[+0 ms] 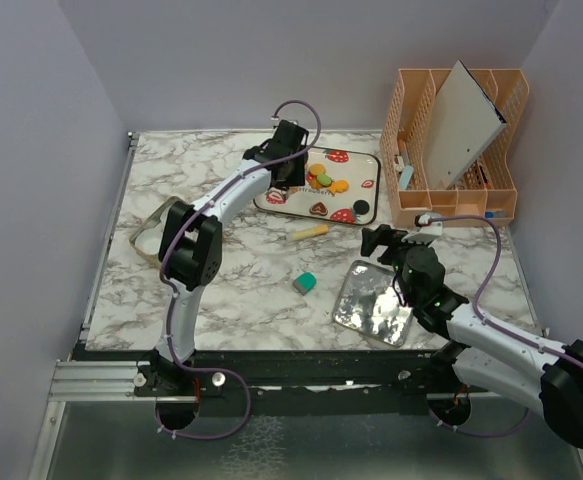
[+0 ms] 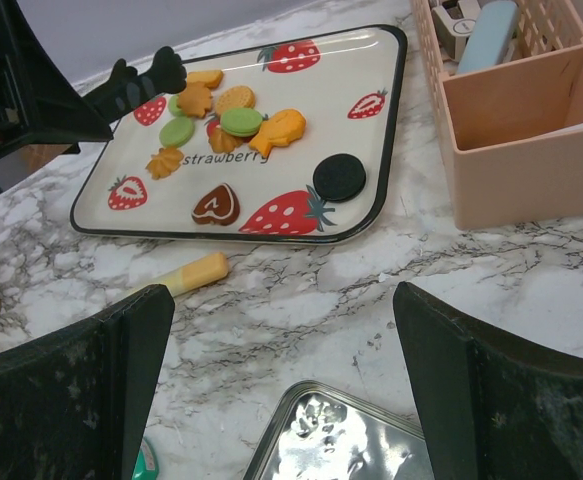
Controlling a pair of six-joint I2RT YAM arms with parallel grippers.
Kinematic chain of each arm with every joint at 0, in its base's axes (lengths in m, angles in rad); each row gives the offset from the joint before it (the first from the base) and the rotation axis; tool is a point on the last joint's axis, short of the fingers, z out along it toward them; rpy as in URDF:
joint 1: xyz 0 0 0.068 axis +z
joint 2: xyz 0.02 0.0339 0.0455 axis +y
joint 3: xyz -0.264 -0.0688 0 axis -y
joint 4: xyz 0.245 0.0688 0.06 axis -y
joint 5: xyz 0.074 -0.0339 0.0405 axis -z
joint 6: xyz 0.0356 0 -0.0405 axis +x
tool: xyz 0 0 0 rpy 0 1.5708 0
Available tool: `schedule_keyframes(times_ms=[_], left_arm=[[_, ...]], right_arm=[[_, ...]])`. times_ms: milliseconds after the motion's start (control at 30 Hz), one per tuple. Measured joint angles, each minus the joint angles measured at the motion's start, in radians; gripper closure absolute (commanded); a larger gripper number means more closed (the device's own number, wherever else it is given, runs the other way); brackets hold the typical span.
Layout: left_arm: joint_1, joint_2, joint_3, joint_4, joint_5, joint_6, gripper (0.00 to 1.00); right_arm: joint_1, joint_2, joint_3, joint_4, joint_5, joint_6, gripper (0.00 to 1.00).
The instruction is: Pack the cookies
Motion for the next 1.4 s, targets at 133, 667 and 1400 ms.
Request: schedule_keyframes(times_ms=[133,667,1400], left_arm=[[-0.016,0.048,0.044,-0.002,-0.023,0.008,0.48],[-0.051,0.157,0.137,-0.008,-0.128,0.023,0.48],[-0.085,0.200,0.132,-0.029,-0.203,0.043,0.80]], right_arm=[[0.000,0.003,0.000,0.000,0.000,0.000,0.00],[0.000,0.010,0.000,0.000,0.000,0.000,0.00],[0.000,0.010,0.000,0.000,0.000,0.000,0.00]])
